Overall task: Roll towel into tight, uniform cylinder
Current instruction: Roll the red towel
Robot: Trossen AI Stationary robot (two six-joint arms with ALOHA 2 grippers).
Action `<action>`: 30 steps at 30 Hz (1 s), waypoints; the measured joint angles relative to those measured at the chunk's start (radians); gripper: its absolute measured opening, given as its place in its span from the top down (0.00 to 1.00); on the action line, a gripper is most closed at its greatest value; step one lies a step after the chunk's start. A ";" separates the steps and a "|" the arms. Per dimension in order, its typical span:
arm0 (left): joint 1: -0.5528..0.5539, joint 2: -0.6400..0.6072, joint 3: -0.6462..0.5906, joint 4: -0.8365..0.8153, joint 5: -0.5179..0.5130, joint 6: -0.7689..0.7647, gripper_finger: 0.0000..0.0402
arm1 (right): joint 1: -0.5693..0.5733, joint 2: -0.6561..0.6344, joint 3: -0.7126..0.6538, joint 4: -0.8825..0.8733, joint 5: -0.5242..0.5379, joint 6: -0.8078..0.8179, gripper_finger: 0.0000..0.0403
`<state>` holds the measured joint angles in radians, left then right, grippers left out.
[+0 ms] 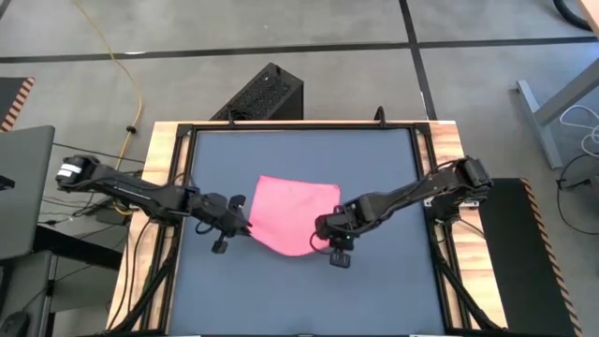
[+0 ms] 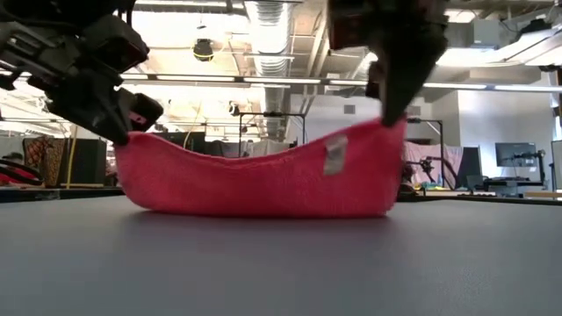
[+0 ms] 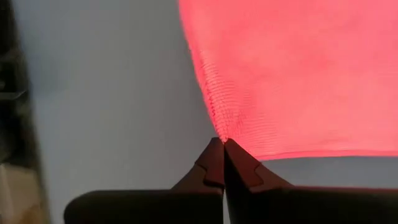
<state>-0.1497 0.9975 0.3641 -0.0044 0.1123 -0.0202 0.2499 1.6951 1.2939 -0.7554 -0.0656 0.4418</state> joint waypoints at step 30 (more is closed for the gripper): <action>0.364 0.337 0.072 0.197 -0.261 0.276 1.00 | -0.393 0.024 -0.067 -0.058 0.207 -0.024 0.96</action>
<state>0.2147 1.3346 0.4362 0.1927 -0.1483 0.2561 -0.1434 1.7191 1.2273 -0.8137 0.1417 0.4178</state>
